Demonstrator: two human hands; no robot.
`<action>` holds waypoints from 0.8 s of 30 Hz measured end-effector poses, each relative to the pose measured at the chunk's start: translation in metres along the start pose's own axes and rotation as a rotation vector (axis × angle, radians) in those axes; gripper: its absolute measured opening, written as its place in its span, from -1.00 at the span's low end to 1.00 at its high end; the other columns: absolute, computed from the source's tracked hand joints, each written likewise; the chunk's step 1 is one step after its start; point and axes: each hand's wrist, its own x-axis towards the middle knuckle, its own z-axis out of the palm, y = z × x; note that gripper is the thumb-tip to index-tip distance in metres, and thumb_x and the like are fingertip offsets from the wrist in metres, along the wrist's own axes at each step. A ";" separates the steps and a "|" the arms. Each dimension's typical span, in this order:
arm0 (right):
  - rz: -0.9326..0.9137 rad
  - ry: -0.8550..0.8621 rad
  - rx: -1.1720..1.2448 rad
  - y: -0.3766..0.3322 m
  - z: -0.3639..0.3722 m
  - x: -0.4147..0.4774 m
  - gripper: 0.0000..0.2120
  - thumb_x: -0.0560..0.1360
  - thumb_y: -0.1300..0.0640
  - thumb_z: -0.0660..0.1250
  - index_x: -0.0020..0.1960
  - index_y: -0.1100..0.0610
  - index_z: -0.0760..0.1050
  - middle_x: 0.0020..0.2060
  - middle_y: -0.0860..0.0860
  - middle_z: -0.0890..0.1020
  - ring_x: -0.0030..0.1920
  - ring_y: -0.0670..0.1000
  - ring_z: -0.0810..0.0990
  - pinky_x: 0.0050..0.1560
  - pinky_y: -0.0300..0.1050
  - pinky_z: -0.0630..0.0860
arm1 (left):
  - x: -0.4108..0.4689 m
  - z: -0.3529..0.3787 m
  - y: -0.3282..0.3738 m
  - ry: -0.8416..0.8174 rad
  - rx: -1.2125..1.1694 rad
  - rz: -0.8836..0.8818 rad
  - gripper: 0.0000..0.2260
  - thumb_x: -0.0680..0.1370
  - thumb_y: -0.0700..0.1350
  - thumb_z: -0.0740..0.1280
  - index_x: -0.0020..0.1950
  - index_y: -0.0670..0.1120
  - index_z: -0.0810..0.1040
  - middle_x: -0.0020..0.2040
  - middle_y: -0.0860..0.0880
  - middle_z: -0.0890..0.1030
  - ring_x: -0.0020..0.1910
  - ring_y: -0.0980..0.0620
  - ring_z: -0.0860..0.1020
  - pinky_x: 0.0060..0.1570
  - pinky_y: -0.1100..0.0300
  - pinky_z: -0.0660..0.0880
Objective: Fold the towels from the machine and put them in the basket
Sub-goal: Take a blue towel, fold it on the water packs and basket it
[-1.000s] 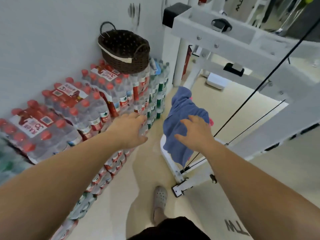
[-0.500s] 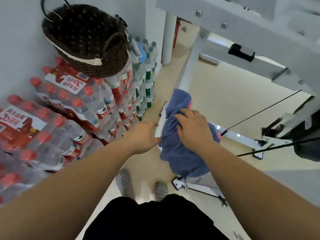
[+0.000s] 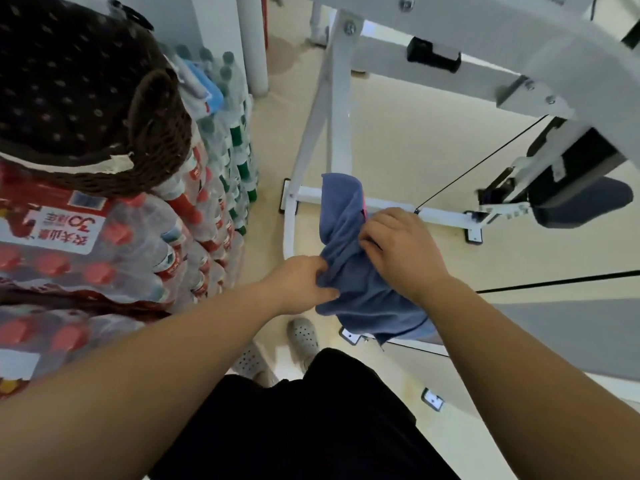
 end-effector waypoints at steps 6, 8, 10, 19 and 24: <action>-0.094 0.120 0.237 -0.025 -0.038 0.037 -0.77 0.57 0.07 0.18 -0.08 0.13 0.57 -0.24 0.04 0.59 -0.20 0.09 0.51 -0.16 0.04 0.46 | -0.003 -0.005 0.007 0.220 -0.491 -0.028 -0.66 0.48 0.02 0.49 0.19 0.07 0.48 0.10 0.10 0.57 0.01 0.03 0.61 0.08 -0.02 0.60; -0.179 0.100 0.315 -0.035 -0.056 0.050 -0.81 0.58 0.04 0.21 -0.03 0.08 0.57 -0.19 -0.02 0.60 -0.15 0.02 0.53 -0.15 -0.05 0.47 | -0.013 -0.013 0.016 0.305 -0.684 0.049 -0.60 0.52 -0.06 0.47 0.30 0.11 0.44 0.13 0.06 0.58 0.03 0.04 0.63 0.02 0.08 0.63; -0.251 0.039 0.378 -0.044 -0.072 0.063 -0.86 0.57 0.04 0.24 -0.02 0.03 0.57 -0.16 -0.05 0.61 -0.13 -0.01 0.54 -0.11 -0.07 0.48 | -0.023 -0.024 0.022 0.390 -0.701 0.117 -0.72 0.55 -0.10 0.42 0.24 0.08 0.52 0.05 0.05 0.63 0.01 0.09 0.63 -0.01 0.15 0.61; -0.396 0.024 0.507 -0.077 -0.094 0.108 -0.93 0.58 0.11 0.32 0.00 0.05 0.57 -0.20 -0.05 0.61 -0.15 -0.02 0.52 -0.04 -0.02 0.48 | -0.095 -0.051 0.002 0.854 -0.370 -0.060 -0.88 0.60 -0.12 0.34 -0.13 -0.08 0.55 -0.24 -0.02 0.58 -0.29 0.14 0.48 -0.17 0.07 0.44; -0.570 -0.005 0.466 -0.136 -0.106 0.107 -0.95 0.58 0.06 0.29 -0.03 -0.02 0.53 -0.22 -0.09 0.59 -0.16 -0.04 0.52 -0.07 0.00 0.50 | -0.173 -0.050 -0.011 1.000 -0.387 -0.037 -0.84 0.54 -0.03 0.29 -0.12 -0.10 0.54 -0.20 -0.10 0.57 -0.22 0.03 0.50 -0.12 0.04 0.44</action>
